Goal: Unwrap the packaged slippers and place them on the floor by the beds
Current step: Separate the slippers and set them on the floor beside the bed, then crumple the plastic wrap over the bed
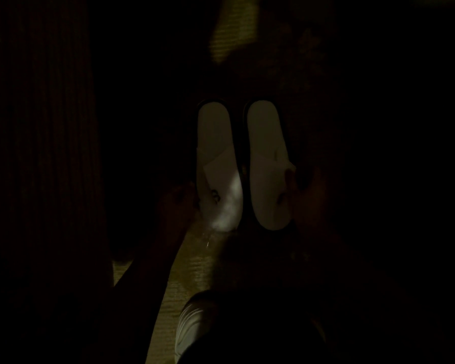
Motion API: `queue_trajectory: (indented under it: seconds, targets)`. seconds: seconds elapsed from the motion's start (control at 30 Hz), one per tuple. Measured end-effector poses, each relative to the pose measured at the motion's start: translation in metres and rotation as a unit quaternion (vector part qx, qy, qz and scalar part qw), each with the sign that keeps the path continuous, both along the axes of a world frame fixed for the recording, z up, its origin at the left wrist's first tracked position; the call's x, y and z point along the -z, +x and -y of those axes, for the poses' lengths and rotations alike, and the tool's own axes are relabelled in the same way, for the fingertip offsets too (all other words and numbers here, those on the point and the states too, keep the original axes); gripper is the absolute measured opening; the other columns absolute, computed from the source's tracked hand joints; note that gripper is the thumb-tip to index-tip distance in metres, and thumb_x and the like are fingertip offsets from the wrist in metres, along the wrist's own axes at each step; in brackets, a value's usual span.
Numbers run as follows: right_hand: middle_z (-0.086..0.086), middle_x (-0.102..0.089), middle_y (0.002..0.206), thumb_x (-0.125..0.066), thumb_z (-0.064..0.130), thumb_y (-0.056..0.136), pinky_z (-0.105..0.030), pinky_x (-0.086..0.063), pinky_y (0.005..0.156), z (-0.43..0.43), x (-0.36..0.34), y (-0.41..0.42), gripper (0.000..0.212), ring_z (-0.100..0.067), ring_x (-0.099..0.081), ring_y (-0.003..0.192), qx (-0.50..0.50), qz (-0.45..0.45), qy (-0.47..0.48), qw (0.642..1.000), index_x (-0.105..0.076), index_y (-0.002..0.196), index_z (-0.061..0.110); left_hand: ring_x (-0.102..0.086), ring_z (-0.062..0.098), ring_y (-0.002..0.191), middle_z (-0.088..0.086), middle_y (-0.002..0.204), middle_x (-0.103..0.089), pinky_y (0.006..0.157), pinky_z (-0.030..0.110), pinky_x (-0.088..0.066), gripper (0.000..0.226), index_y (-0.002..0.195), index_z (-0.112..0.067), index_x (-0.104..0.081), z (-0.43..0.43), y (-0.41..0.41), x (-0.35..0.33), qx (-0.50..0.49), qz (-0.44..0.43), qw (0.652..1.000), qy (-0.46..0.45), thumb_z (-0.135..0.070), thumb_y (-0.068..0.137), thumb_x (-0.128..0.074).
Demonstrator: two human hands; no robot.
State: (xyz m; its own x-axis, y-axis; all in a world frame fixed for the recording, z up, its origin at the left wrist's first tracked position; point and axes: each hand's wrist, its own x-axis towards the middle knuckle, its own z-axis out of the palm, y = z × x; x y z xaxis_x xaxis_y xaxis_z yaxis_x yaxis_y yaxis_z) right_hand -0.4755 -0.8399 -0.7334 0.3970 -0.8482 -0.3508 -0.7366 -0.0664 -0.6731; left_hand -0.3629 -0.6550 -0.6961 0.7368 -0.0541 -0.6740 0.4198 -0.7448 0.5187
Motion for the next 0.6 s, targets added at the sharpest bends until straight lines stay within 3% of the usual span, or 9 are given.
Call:
queue_trajectory:
  seconds: [0.07,0.1,0.17,0.2,0.27,0.33,0.43,0.5,0.6]
  targets:
    - [-0.005,-0.056,0.096,-0.067,0.016,0.089,0.002,-0.028,0.083,0.003,-0.011,0.001,0.033,-0.015,-0.054,0.09,0.003,0.025,-0.029,0.999,-0.061,0.11,-0.008,-0.055,-0.001,0.056,-0.009,0.066,-0.051,0.055,0.021,-0.044,0.031,0.075,-0.011,-0.062,0.009,0.005,-0.015,-0.026,0.046,0.998,-0.038,-0.019,0.101,-0.046]
    - [-0.001,-0.051,0.094,-0.067,0.015,0.089,0.009,-0.023,0.077,0.003,-0.019,0.002,0.032,-0.003,-0.048,0.084,-0.003,0.035,-0.038,0.999,-0.06,0.11,-0.008,-0.056,-0.007,0.053,-0.012,0.066,-0.051,0.053,0.011,-0.043,0.033,0.069,-0.018,-0.057,0.012,0.006,-0.023,-0.023,0.074,0.996,-0.043,-0.019,0.1,-0.047]
    - [0.002,-0.048,0.095,-0.064,0.019,0.091,0.01,-0.025,0.073,0.003,-0.039,0.002,0.035,0.008,-0.039,0.071,-0.014,0.043,-0.016,0.999,-0.058,0.116,-0.004,-0.053,-0.019,0.051,-0.013,0.066,-0.053,0.048,0.001,-0.038,0.032,0.068,-0.027,-0.055,0.017,0.005,-0.039,-0.009,0.109,0.992,-0.057,-0.022,0.099,-0.05]
    - [0.003,-0.046,0.098,-0.063,0.02,0.092,0.006,-0.026,0.076,0.004,-0.049,0.002,0.038,0.009,-0.039,0.077,-0.009,0.047,-0.019,0.999,-0.056,0.121,-0.004,-0.053,-0.02,0.052,-0.013,0.067,-0.054,0.048,0.0,-0.038,0.032,0.069,-0.032,-0.054,0.019,0.004,-0.05,-0.006,0.114,0.992,-0.053,-0.023,0.099,-0.05]
    - [0.004,-0.043,0.106,-0.062,0.023,0.093,-0.011,-0.032,0.089,0.008,-0.074,0.002,0.045,0.006,-0.04,0.096,0.01,0.055,-0.014,0.998,-0.052,0.13,-0.001,-0.056,-0.016,0.054,-0.014,0.067,-0.055,0.049,0.002,-0.04,0.032,0.069,-0.035,-0.054,0.021,0.004,-0.07,-0.005,0.124,0.991,-0.056,-0.024,0.098,-0.051]
    - [0.012,-0.048,0.111,-0.061,0.03,0.093,-0.027,-0.039,0.09,0.012,-0.104,0.006,0.042,-0.007,-0.049,0.106,0.013,0.053,0.016,0.998,-0.053,0.13,0.012,-0.057,-0.005,0.054,-0.012,0.064,-0.057,0.05,0.009,-0.04,0.031,0.068,-0.027,-0.059,0.023,0.007,-0.094,0.001,0.142,0.988,-0.056,-0.027,0.098,-0.052]
    - [0.025,-0.053,0.097,-0.061,0.031,0.092,-0.015,-0.041,0.078,0.024,-0.159,0.012,0.024,0.001,-0.055,0.092,-0.006,0.075,0.021,0.997,-0.058,0.116,0.025,-0.056,-0.011,0.056,-0.015,0.062,-0.055,0.05,0.003,-0.038,0.028,0.071,-0.022,-0.061,0.033,0.014,-0.138,0.034,0.184,0.981,-0.052,-0.029,0.097,-0.053]
    - [0.027,-0.052,0.091,-0.061,0.029,0.092,-0.004,-0.037,0.071,0.032,-0.207,0.022,0.02,0.012,-0.055,0.086,-0.018,0.096,0.001,0.995,-0.06,0.111,0.024,-0.057,-0.013,0.058,-0.015,0.06,-0.055,0.051,0.003,-0.039,0.029,0.068,-0.026,-0.058,0.044,0.02,-0.179,0.038,0.201,0.977,-0.06,-0.029,0.096,-0.054]
    - [0.025,-0.053,0.089,-0.061,0.019,0.092,0.005,-0.035,0.063,0.045,-0.287,0.041,0.012,0.027,-0.051,0.079,-0.013,0.149,-0.026,0.988,-0.06,0.104,0.019,-0.059,0.006,0.054,0.003,0.059,-0.06,0.053,0.025,-0.045,0.037,0.067,-0.012,-0.061,0.066,0.028,-0.244,0.046,0.207,0.971,-0.109,-0.03,0.097,-0.053]
